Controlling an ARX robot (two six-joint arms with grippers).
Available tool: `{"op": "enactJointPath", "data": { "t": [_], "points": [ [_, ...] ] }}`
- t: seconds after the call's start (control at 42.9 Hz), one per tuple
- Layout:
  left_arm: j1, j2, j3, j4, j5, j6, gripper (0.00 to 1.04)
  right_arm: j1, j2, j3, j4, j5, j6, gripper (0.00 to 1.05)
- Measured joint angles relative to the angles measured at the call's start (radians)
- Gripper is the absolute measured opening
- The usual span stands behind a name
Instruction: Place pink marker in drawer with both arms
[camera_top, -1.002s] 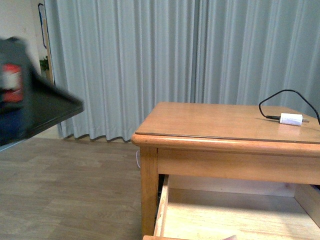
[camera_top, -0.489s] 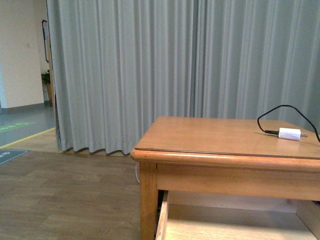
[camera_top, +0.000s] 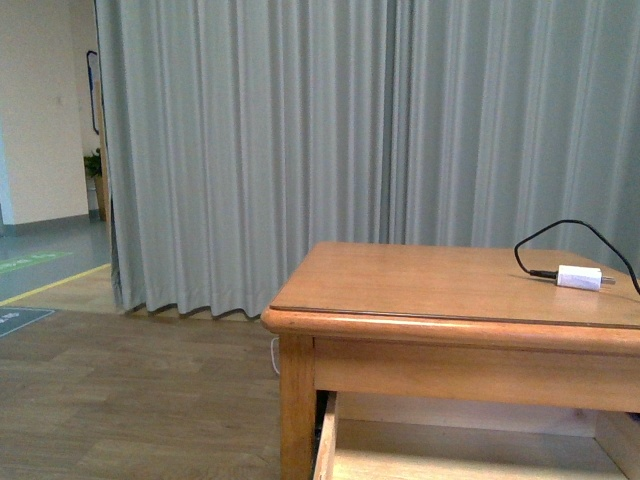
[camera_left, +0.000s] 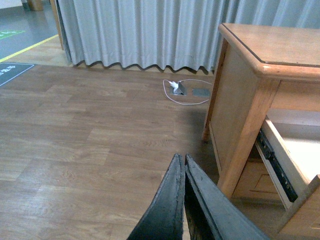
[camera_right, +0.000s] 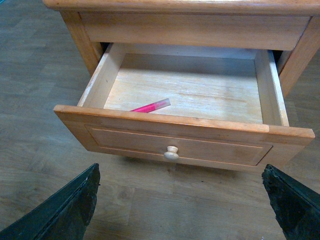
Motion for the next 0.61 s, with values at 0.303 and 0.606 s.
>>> {"op": "enactJointPath", "data": {
  "t": [0.303, 0.606],
  "points": [
    [0.0, -0.136, -0.053, -0.083, 0.0, 0.001, 0.04, 0.0, 0.0, 0.0, 0.0, 0.0, 0.0, 0.96],
    [0.0, -0.232, -0.081, -0.123, -0.001, 0.003, 0.04, 0.0, 0.0, 0.0, 0.0, 0.0, 0.0, 0.96]
  ]
}}
